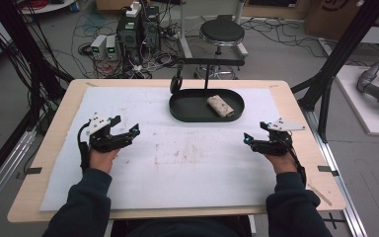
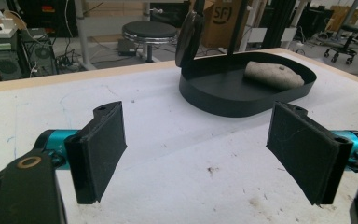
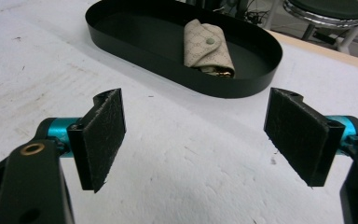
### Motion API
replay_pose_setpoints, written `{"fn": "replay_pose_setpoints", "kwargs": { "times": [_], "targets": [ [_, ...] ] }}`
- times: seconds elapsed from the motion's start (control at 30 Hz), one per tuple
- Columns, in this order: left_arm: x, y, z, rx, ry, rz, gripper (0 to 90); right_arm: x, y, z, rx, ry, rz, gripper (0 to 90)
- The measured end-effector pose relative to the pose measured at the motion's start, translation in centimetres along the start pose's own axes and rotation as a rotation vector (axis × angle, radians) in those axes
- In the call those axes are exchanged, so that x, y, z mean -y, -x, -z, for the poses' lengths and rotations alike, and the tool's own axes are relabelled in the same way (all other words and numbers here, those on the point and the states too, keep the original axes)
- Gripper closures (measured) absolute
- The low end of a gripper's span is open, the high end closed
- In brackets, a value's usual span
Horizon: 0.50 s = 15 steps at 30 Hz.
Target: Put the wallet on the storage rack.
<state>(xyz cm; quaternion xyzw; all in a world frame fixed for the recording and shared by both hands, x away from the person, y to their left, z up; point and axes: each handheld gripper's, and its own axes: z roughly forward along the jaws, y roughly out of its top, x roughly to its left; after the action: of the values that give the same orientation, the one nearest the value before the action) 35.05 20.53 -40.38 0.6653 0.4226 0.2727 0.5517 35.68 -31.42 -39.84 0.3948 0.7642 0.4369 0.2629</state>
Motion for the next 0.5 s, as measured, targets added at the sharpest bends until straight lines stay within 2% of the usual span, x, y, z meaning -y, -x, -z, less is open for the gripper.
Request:
{"fn": "replay_pose_setpoints", "kwargs": {
  "times": [0.2, 0.5],
  "targets": [
    [-0.1, 0.3, 0.0, 0.006, 0.002, -0.01, 19.2, 0.4, -0.2, 1.2, 0.015, 0.004, 0.016, 21.1],
    [-0.3, 0.6, 0.1, 0.016, 0.013, -0.021, 19.2, 0.4, -0.5, 1.8, 0.041, 0.013, 0.014, 21.1]
  ]
}}
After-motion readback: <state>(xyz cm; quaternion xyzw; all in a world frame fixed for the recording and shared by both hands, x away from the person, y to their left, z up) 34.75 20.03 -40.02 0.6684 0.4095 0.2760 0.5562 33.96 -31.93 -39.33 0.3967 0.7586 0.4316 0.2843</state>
